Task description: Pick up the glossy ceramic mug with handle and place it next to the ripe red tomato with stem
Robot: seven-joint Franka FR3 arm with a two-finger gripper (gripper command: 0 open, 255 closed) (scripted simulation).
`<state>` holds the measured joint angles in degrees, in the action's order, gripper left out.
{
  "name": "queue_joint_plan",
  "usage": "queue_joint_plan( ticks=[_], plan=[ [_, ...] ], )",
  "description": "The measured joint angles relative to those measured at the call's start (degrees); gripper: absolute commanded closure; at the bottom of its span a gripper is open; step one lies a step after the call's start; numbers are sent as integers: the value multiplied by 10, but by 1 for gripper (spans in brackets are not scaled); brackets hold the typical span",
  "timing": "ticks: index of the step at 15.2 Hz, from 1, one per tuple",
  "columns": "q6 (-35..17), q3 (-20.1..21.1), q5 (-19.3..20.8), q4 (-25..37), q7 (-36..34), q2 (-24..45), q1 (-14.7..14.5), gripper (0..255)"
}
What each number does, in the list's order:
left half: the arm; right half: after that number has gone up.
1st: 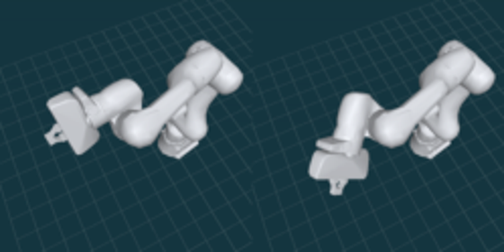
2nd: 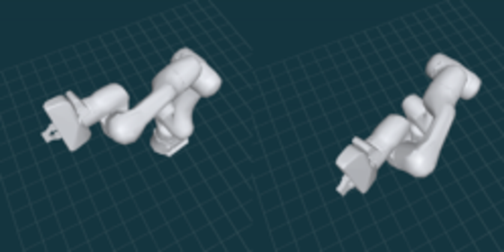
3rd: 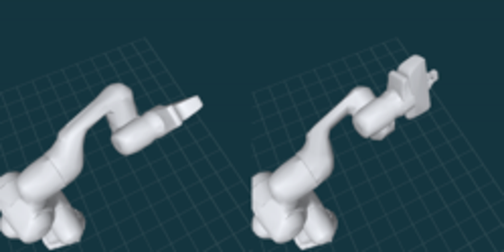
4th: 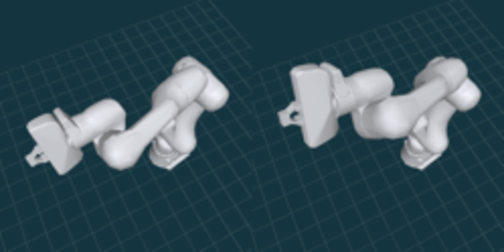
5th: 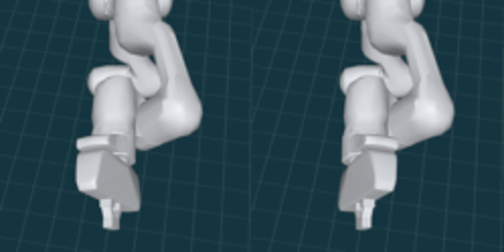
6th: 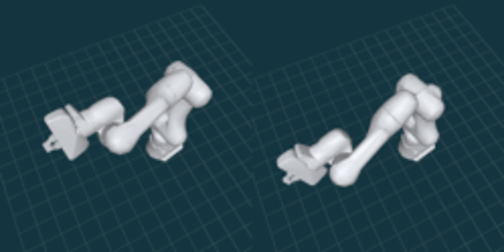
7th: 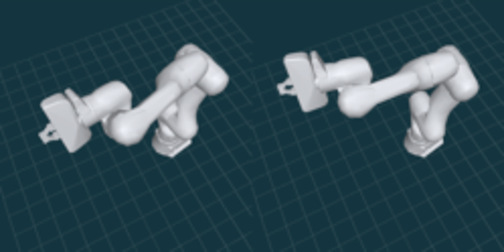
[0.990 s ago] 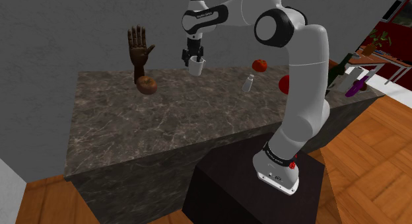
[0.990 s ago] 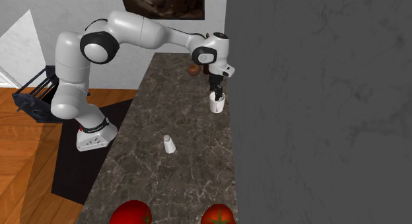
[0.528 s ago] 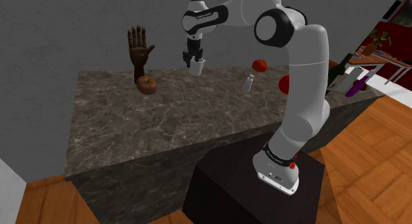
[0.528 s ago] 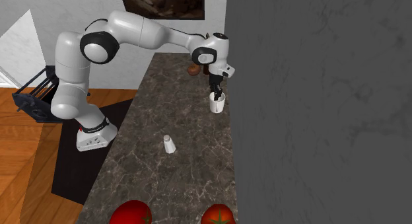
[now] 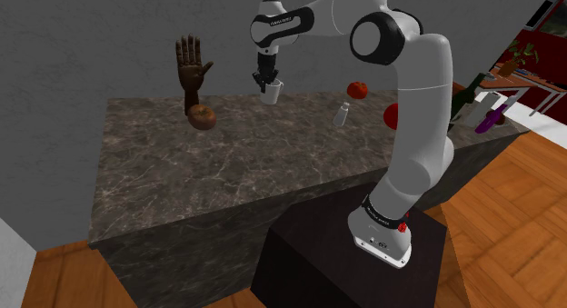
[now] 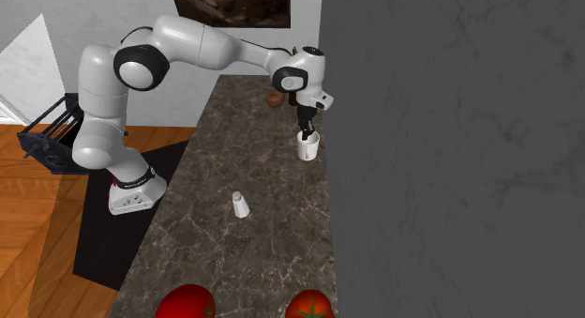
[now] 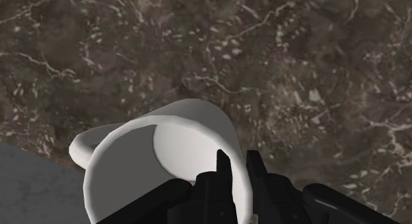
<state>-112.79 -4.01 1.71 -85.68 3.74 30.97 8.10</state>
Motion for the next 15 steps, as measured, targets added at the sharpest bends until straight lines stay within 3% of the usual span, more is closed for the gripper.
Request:
queue_joint_plan(
  ticks=[15],
  plan=[
    [85,-1,1,59,3,-26,-1,255]
  ],
)
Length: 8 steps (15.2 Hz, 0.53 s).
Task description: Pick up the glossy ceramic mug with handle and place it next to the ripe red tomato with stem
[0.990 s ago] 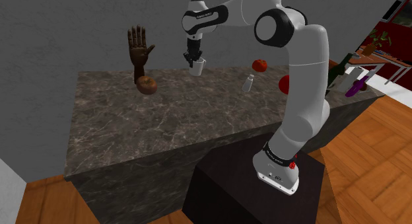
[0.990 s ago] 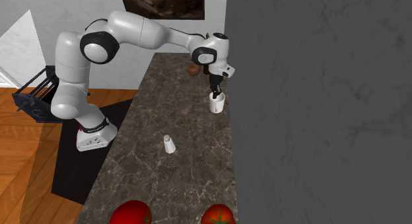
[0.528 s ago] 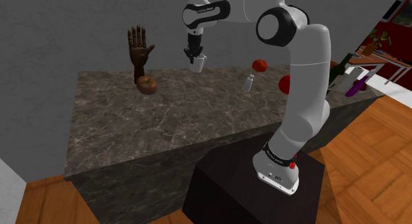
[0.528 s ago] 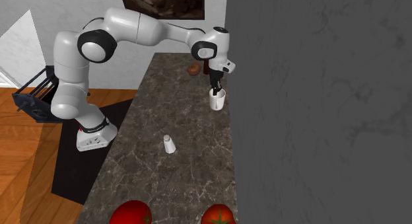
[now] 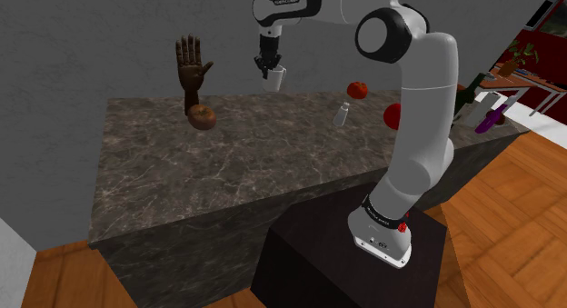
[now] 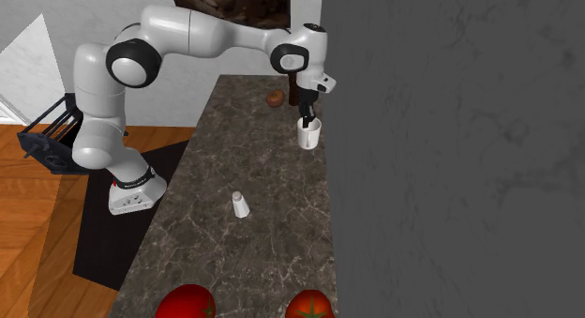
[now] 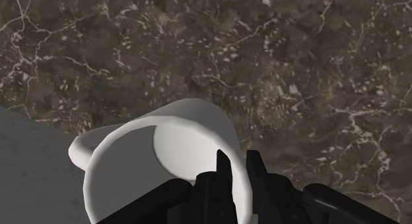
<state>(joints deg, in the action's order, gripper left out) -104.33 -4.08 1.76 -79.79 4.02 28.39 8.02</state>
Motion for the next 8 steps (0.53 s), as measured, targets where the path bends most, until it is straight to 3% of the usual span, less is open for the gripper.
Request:
queue_joint_plan(
  ticks=[8],
  plan=[
    [60,-1,0,55,3,-6,1,255]
  ],
)
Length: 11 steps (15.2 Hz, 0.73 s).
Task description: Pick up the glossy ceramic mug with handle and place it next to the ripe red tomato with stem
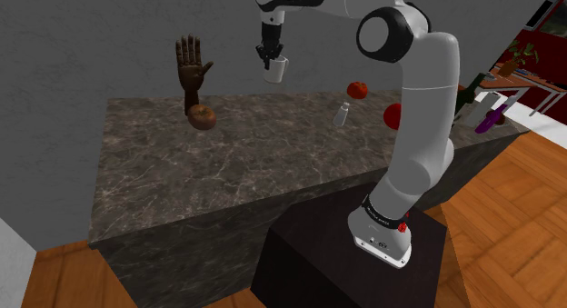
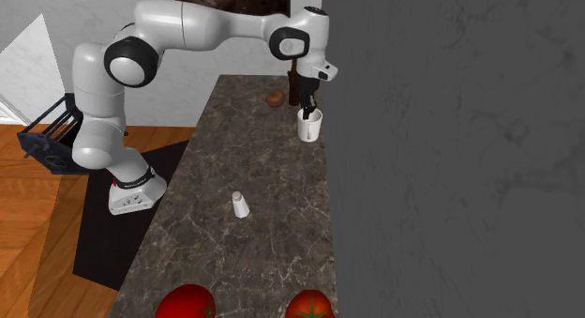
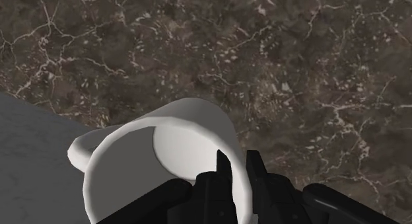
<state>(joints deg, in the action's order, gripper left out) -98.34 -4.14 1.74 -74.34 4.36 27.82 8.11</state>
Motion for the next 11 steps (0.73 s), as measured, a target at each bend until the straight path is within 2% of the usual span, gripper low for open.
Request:
queue_joint_plan(
  ticks=[11],
  plan=[
    [90,0,-1,101,4,11,1,255]
  ],
)
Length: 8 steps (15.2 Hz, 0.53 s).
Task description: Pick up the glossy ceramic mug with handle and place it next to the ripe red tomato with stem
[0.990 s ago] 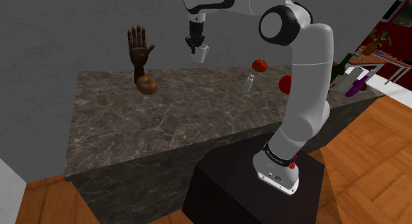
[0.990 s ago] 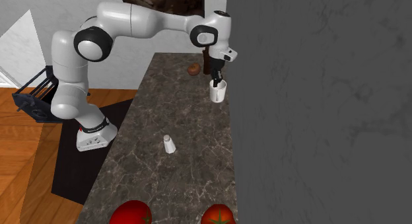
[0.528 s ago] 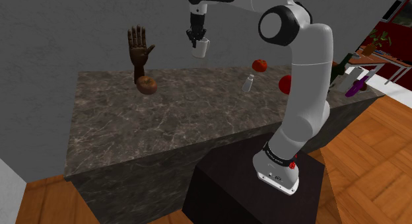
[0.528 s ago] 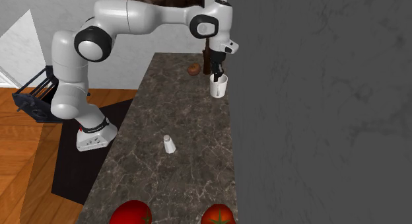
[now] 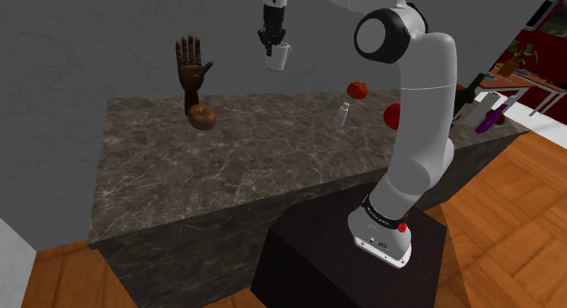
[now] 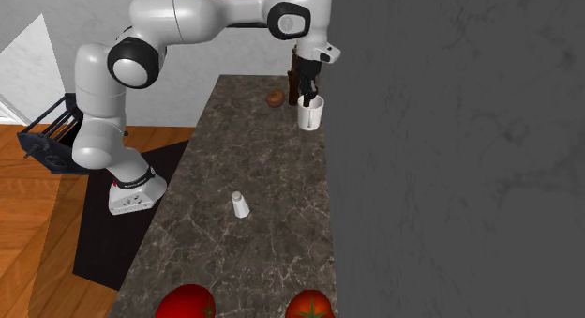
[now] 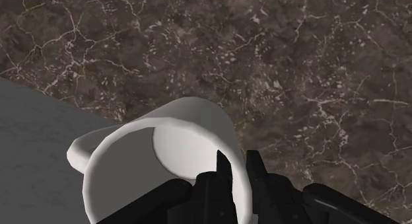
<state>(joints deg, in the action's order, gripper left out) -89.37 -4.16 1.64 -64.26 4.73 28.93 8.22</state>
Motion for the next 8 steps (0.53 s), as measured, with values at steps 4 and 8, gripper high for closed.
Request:
queue_joint_plan(
  ticks=[4,8],
  plan=[
    [-17,-9,1,-56,28,-41,20,255],
    [-44,-22,3,-129,70,-89,48,255]
  ],
)
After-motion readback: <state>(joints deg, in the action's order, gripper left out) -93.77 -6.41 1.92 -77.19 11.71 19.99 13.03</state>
